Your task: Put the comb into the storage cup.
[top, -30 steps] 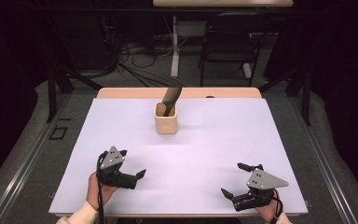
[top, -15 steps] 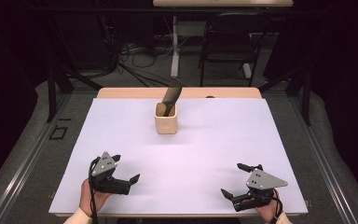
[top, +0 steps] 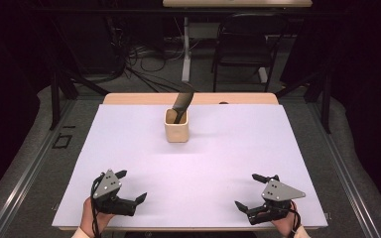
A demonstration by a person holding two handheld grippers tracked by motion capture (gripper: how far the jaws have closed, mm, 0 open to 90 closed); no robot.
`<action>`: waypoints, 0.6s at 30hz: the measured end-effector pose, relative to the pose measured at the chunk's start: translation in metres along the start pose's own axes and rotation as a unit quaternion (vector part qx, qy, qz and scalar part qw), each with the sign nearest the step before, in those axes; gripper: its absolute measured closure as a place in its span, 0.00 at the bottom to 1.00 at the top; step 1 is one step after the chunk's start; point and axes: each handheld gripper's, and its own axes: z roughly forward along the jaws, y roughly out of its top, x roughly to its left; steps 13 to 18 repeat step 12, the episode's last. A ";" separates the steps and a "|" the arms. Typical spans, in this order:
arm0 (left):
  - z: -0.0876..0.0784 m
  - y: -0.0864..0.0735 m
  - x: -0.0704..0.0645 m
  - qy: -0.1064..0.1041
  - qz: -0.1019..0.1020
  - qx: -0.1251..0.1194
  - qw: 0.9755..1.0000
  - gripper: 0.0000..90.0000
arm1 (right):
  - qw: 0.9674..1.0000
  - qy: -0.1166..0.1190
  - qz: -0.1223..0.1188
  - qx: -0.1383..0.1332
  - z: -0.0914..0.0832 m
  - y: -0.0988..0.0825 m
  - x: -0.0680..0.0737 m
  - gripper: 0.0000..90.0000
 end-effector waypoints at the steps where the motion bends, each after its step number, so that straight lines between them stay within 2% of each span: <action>1: -0.001 0.000 0.000 0.001 0.001 0.000 1.000 0.00 | 1.000 0.001 -0.001 0.001 0.000 0.000 0.000 0.00; 18: -0.001 -0.004 -0.001 -0.003 -0.002 0.006 1.000 0.00 | 1.000 0.008 -0.001 0.000 0.001 0.000 0.000 0.00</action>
